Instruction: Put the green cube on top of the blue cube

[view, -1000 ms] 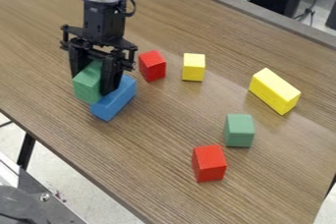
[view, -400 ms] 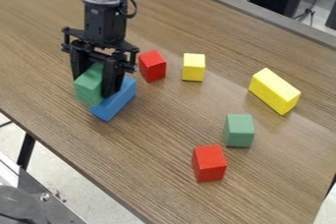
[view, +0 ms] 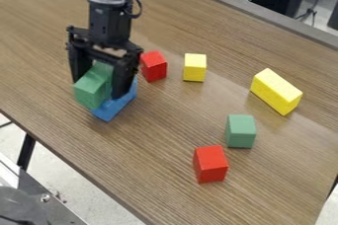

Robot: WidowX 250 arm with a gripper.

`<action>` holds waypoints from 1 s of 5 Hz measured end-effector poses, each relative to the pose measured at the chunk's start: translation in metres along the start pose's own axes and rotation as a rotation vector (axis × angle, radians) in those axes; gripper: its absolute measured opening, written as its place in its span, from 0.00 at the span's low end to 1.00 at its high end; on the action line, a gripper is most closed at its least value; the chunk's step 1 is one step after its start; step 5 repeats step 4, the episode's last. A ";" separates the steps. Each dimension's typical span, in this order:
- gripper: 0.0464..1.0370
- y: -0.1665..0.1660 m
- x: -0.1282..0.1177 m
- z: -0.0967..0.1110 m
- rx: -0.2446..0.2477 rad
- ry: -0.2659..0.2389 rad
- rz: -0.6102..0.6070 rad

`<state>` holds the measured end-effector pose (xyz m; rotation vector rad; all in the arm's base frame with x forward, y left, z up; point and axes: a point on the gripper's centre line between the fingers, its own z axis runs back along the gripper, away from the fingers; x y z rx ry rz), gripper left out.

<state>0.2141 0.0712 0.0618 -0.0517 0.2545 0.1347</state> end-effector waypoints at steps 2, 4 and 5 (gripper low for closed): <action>0.96 -0.034 -0.009 0.061 -0.008 -0.255 -0.088; 0.96 -0.045 -0.021 0.080 0.010 -0.279 -0.153; 0.96 -0.045 -0.021 0.080 0.010 -0.279 -0.153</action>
